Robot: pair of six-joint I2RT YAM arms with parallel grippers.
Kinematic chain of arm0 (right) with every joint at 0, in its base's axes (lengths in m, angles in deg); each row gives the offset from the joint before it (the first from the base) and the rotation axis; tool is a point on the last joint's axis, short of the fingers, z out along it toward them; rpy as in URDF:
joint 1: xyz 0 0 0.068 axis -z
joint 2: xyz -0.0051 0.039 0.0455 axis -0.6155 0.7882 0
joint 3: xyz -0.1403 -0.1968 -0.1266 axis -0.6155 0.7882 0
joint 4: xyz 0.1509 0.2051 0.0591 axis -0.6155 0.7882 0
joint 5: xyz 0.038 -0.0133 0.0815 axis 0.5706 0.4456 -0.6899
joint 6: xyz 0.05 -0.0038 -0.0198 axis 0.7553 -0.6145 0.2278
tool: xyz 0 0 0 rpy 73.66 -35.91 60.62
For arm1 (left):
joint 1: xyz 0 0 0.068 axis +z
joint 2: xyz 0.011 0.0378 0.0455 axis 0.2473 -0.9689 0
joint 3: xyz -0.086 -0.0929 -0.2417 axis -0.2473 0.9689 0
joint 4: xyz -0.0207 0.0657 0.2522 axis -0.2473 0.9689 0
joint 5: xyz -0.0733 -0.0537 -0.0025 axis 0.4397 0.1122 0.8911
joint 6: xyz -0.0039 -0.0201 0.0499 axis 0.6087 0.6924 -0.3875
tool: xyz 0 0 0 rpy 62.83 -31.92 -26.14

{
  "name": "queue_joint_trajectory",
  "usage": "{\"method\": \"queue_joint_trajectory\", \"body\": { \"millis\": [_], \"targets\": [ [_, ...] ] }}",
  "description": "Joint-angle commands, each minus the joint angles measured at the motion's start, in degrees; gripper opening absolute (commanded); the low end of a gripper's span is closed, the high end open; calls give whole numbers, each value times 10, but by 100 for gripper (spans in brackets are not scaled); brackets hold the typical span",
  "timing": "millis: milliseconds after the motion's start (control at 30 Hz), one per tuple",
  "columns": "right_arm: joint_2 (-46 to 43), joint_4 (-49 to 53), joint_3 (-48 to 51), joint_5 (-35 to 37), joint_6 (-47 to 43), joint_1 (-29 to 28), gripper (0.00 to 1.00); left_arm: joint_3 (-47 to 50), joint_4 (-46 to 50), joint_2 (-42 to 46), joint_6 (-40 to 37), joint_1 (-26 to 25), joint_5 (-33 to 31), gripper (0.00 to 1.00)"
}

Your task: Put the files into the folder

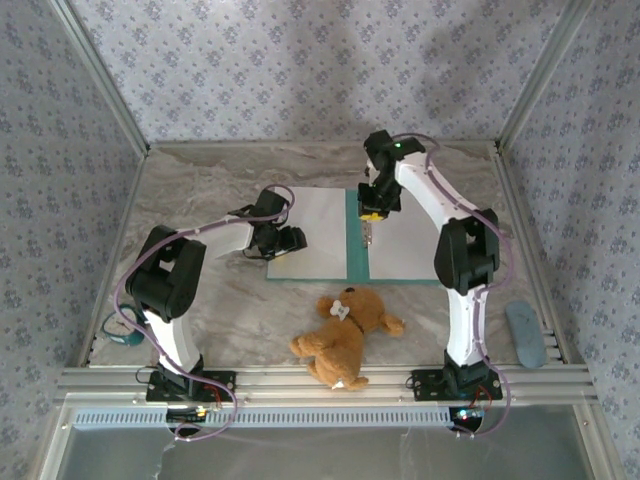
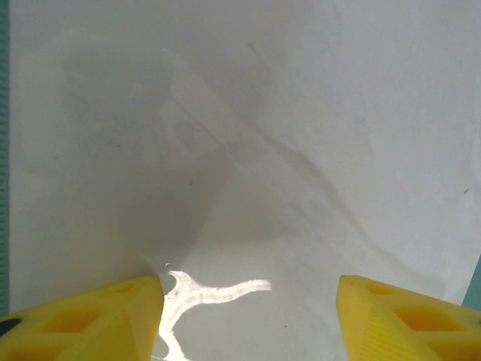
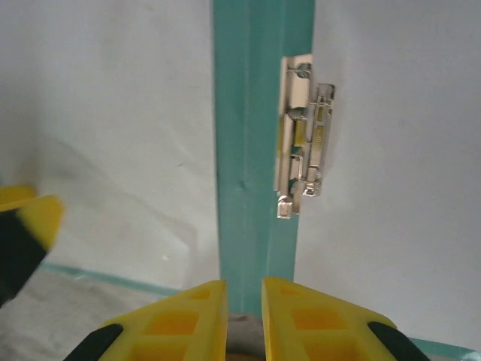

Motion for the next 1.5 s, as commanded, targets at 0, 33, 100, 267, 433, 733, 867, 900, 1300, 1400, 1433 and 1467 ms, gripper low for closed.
{"method": "queue_joint_trajectory", "body": {
  "millis": [0, 33, 100, 267, 433, 733, 867, 900, 1300, 1400, 1433, 1467],
  "targets": [
    [-35, -9, 24, -64, -37, 3, 22, -22, 73, 31, -1, 1, 1, 68],
    [-45, -14, 33, -68, -44, 3, 23, -26, 79, 41, -2, 1, -3, 69],
    [-67, -40, 65, -92, -47, 2, 23, -31, 94, 58, -5, 4, -14, 70],
    [-120, -133, 156, -136, -37, 3, 24, -19, 132, 105, -5, 7, -52, 73],
    [-146, -213, 230, -171, -20, -5, 25, 21, 153, 151, 7, 11, -59, 70],
    [-150, -307, 325, -170, 20, -34, 27, 129, 121, 215, 39, 18, -33, 63],
    [-139, -319, 339, -163, 28, -46, 28, 172, 82, 223, 58, 24, -8, 62],
    [-137, -322, 342, -158, 29, -49, 28, 181, 73, 223, 61, 26, -4, 60],
    [-103, -317, 353, -133, 28, -61, 29, 230, 5, 221, 73, 41, 21, 41],
    [-100, -319, 357, -128, 29, -62, 29, 241, -13, 222, 77, 45, 29, 39],
    [-100, -319, 358, -127, 29, -62, 29, 242, -16, 222, 78, 46, 29, 39],
    [-99, -319, 358, -126, 29, -63, 29, 243, -17, 221, 78, 47, 29, 39]
  ]
}}
